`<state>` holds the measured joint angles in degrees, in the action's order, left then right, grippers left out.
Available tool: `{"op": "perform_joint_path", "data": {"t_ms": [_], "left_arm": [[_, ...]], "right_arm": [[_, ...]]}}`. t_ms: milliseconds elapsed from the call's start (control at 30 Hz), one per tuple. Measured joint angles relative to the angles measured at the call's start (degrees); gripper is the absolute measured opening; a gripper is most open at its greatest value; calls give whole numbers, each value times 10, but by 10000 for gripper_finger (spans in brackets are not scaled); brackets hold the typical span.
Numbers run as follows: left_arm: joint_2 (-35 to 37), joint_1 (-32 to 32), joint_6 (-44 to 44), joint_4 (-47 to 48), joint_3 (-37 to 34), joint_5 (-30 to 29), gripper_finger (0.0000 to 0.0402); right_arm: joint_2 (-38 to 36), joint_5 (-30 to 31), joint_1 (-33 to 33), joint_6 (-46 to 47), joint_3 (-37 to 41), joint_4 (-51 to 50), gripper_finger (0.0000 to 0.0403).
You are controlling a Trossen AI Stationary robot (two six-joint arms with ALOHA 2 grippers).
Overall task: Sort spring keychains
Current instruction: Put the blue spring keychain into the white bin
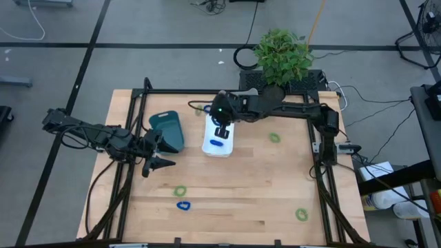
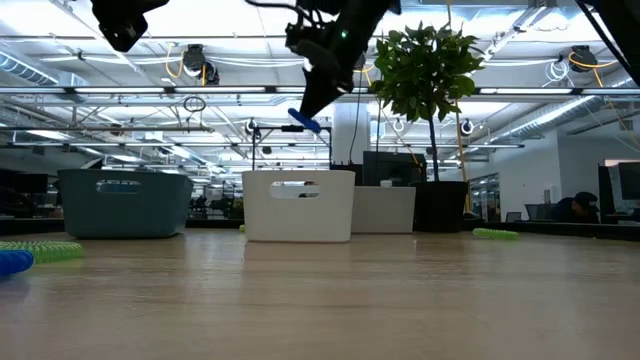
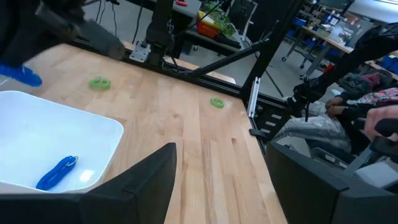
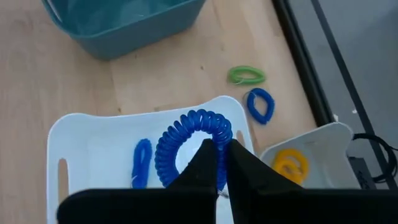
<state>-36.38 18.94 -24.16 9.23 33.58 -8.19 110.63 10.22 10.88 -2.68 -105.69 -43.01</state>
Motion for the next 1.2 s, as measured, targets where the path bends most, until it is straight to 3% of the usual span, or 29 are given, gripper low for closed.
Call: {"op": "perform_joint_path", "data": {"t_ms": [733, 1200], "left_arm": [[0, 0, -1, 0, 0, -4, 253], [0, 0, -4, 0, 0, -8, 253]], "right_arm": [[1, -29, -5, 20, 239, 251, 0], [1, -29, -22, -27, 267, 287, 10]]}}
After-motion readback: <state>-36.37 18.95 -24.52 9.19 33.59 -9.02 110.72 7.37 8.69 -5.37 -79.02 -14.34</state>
